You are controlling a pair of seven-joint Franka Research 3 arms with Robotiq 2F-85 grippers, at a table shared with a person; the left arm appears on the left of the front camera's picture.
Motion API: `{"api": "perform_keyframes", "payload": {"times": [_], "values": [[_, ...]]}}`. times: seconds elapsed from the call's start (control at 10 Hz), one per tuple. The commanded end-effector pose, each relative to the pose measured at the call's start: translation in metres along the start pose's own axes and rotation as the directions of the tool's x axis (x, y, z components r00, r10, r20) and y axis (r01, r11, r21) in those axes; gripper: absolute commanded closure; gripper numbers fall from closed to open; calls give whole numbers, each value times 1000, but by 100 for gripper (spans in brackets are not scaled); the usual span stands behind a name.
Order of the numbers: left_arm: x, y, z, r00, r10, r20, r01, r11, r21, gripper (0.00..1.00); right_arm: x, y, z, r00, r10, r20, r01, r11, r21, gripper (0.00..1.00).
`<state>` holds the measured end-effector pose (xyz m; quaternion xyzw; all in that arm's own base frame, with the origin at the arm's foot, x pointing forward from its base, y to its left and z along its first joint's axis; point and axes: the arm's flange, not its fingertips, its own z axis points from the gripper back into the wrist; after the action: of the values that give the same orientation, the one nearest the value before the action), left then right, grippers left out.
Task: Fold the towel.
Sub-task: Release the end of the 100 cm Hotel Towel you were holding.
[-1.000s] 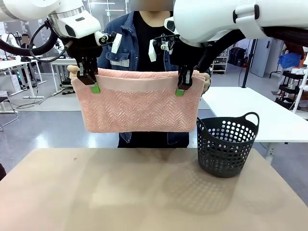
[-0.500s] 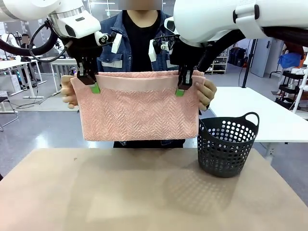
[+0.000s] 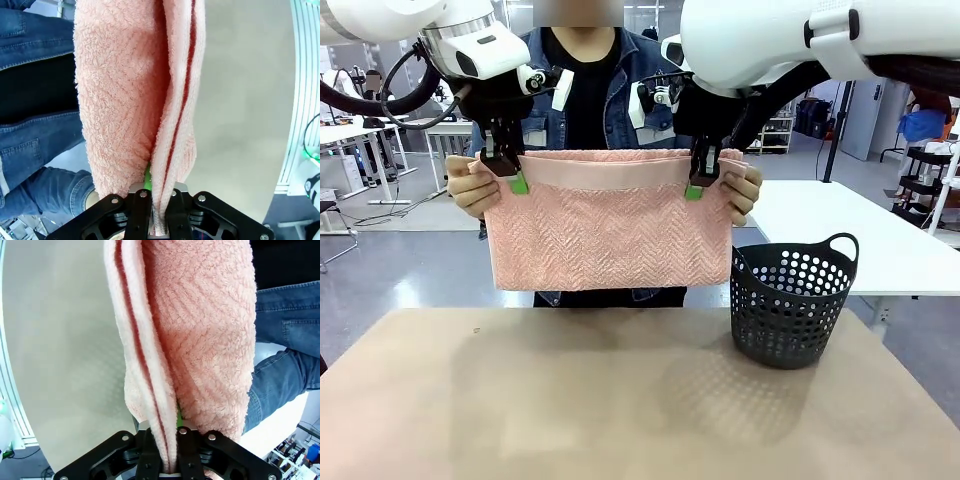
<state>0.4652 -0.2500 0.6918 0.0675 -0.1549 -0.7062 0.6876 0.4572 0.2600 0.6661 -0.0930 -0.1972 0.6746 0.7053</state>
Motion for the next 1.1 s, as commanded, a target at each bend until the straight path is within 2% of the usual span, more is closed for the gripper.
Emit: {"api": "perform_keyframes", "payload": {"times": [0.0,0.4,0.5,0.6,0.7,0.8,0.9,1.0], "values": [[-2,1,2,1000,-4,-11,4,1000,9,100,-2,-1,2,1000,11,-3,-11,1000,-7,100],[-2,1,2,1000,-4,-11,4,1000,9,100,-2,-1,2,1000,11,-3,-11,1000,-7,100],[-1,0,0,1000,1,0,-1,1000,0,67,0,0,0,1000,0,0,0,1000,0,96],[0,0,2,1000,-5,2,5,1000,0,58,-3,0,1,1000,1,3,-1,1000,0,63],[-1,-1,7,1000,5,19,-5,1000,4,30,-6,0,6,1000,-14,10,14,1000,-6,62],[-4,-3,17,999,16,38,-17,1000,18,21,-11,0,18,999,-29,30,30,999,-18,29],[-11,-4,33,996,59,67,-60,998,19,0,-21,0,35,997,-45,62,46,999,-15,59],[-21,-8,55,988,122,98,-123,992,4,0,-33,2,55,992,-77,99,79,997,-12,0]]}}
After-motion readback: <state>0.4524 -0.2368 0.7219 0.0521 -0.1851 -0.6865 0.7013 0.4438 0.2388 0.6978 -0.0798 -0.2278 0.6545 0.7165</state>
